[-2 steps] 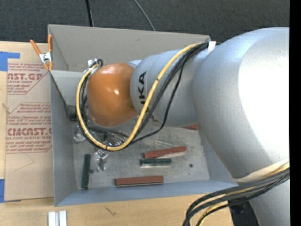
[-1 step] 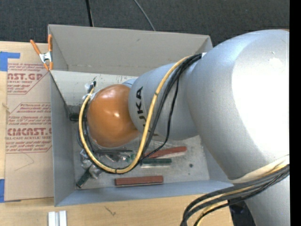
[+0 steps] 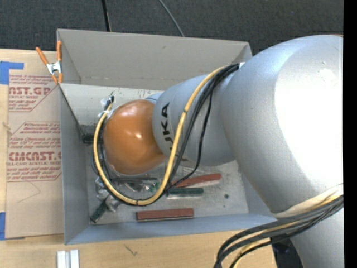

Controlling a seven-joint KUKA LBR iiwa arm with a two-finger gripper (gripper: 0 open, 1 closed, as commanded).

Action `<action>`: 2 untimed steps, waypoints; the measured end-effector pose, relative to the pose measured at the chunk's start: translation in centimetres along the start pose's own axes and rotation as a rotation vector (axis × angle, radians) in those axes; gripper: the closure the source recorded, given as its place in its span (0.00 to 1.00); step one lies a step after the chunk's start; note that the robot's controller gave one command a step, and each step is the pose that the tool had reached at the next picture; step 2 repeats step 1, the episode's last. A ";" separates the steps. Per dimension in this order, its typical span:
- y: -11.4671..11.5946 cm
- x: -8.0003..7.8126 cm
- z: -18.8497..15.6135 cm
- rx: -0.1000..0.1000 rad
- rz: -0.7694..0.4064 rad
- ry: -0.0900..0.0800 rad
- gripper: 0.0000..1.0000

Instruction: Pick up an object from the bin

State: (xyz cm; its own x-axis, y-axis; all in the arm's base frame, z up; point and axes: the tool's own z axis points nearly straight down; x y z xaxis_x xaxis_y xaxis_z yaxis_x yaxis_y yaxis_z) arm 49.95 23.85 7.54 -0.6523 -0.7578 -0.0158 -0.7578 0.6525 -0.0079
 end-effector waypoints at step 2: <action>-3.2 -0.8 -17.2 -0.005 -0.020 0.007 1.00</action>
Offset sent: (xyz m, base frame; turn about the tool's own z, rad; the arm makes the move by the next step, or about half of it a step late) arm 0.0000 0.0000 0.0000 0.0000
